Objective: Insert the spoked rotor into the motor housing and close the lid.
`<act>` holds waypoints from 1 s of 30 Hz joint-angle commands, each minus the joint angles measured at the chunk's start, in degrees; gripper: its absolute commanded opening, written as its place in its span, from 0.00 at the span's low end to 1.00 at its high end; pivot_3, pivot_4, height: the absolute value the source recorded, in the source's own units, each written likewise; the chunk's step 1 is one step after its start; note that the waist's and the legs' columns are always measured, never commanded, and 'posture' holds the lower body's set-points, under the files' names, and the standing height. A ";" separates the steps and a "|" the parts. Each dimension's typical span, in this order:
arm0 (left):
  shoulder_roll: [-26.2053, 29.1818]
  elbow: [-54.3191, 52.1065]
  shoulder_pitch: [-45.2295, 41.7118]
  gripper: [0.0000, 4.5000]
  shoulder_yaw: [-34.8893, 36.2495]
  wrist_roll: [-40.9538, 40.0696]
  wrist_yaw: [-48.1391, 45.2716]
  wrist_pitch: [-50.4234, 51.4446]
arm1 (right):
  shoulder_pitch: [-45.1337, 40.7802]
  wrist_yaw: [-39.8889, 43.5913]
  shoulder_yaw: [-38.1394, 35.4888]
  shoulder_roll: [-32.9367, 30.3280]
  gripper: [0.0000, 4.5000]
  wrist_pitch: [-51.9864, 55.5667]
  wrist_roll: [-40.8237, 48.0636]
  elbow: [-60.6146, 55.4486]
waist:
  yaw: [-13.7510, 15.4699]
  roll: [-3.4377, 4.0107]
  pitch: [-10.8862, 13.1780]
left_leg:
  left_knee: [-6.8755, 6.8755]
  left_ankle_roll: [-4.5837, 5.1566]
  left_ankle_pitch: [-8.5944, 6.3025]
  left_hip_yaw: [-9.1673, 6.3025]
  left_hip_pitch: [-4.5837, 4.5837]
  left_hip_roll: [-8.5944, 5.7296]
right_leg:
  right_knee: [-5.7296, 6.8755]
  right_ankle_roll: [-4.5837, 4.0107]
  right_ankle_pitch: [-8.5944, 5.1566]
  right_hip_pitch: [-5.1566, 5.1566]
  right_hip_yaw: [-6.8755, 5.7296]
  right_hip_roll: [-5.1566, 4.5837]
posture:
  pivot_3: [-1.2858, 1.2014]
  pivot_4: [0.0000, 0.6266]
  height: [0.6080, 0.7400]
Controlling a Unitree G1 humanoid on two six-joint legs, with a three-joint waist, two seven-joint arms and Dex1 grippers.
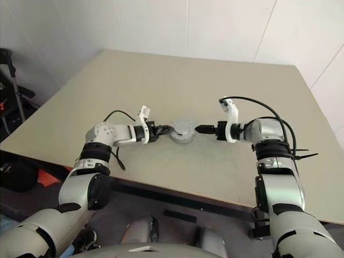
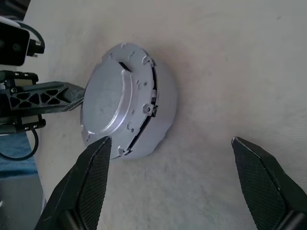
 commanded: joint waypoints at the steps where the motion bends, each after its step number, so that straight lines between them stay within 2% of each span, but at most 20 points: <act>1: 0.43 -0.85 0.58 0.00 -0.92 0.69 0.72 0.31 | 0.95 0.35 0.16 1.98 1.00 2.22 2.40 -2.12 | -0.04 -0.01 -0.01 | 0.00 -0.01 0.00 0.00 0.03 0.00 | 0.00 0.00 0.00 0.03 0.00 0.00 | 0.52 0.00 1.00; 8: 0.99 -1.04 0.66 0.00 -1.04 1.06 0.91 0.01 | 1.93 -1.69 -0.86 7.79 1.00 5.94 5.41 -5.38 | -0.16 0.01 -0.02 | -0.04 -0.07 0.03 0.00 0.15 0.08 | 0.04 0.01 0.00 0.03 0.00 0.06 | 0.52 0.00 1.00; 15: 1.28 -1.28 0.73 0.00 -1.12 1.40 0.99 -0.45 | 0.00 -7.20 -6.69 14.89 1.00 9.64 8.69 -4.97 | -0.70 0.00 -0.04 | -0.12 -0.31 0.17 0.00 0.22 0.11 | 0.08 0.01 0.00 0.01 0.00 0.08 | 0.52 0.00 1.00; 21: 1.49 -2.17 1.34 0.00 -1.20 1.54 1.22 -0.40 | -2.49 -14.68 -12.90 20.04 1.00 7.10 8.85 -0.71 | -1.25 0.01 -0.04 | -0.15 -0.35 0.18 0.00 0.19 0.09 | 0.11 0.01 0.00 -0.01 0.00 0.07 | 0.52 0.00 1.00; 28: 1.76 -2.70 1.54 0.00 -1.13 1.73 1.19 -0.30 | -3.47 -23.81 -16.41 22.58 1.00 0.46 6.97 4.03 | -1.76 0.01 -0.04 | -0.20 -0.53 0.29 0.00 0.45 0.11 | 0.14 0.02 -0.01 0.10 0.00 0.07 | 0.52 0.00 1.00; 30: 1.68 -2.72 1.52 0.00 -1.26 1.90 1.11 -0.40 | -3.94 -26.90 -18.41 22.93 1.00 -2.02 7.09 6.19 | -1.76 0.01 -0.04 | -0.31 -0.71 0.40 0.01 0.62 0.11 | 0.12 0.40 -0.23 0.20 0.01 0.07 | 0.52 0.00 1.00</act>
